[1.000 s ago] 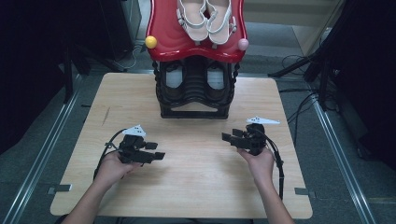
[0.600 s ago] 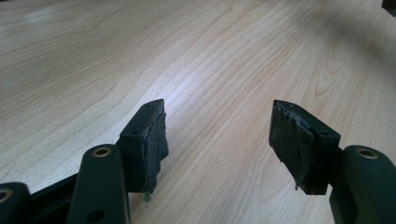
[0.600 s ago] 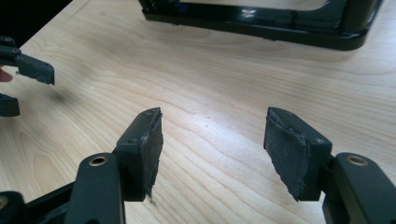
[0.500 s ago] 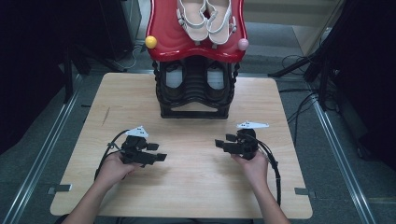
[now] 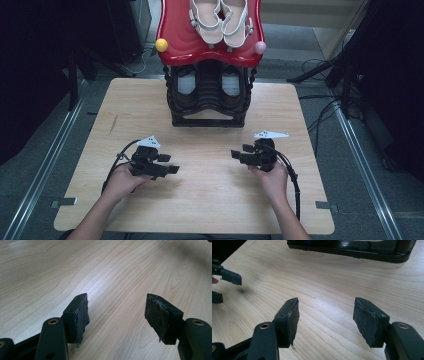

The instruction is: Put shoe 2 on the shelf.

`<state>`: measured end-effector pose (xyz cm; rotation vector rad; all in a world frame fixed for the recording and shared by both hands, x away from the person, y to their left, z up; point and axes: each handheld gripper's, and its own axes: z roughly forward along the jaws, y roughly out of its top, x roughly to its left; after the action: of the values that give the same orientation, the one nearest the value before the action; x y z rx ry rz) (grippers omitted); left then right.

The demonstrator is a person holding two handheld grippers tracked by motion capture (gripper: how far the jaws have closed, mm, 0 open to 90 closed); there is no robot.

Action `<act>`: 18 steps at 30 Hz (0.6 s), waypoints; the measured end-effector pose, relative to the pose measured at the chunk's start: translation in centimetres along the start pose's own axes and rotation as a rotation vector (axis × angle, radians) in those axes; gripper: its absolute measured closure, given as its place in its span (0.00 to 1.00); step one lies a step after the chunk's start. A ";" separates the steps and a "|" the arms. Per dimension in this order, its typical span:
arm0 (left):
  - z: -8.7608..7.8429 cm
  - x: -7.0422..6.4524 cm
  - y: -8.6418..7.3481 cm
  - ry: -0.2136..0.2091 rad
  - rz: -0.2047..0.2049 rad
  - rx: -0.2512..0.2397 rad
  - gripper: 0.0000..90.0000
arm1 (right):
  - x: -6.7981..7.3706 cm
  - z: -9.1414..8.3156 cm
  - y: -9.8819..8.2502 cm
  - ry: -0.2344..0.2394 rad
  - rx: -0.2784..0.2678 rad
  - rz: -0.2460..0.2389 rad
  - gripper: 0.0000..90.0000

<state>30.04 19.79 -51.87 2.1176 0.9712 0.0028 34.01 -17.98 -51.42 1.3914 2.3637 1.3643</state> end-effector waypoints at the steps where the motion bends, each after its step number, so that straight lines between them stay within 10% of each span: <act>1: 0.0 0.0 0.0 -0.002 -0.001 0.000 0.40 | 0.0 0.0 0.0 0.001 0.000 0.000 0.43; 18: 0.4 0.0 -0.1 0.010 0.006 0.025 0.39 | 0.2 0.2 -0.1 0.005 0.014 -0.028 0.43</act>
<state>30.09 19.57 -52.22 2.1455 0.9748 0.0040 33.88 -17.76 -51.54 1.3546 2.3913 1.3487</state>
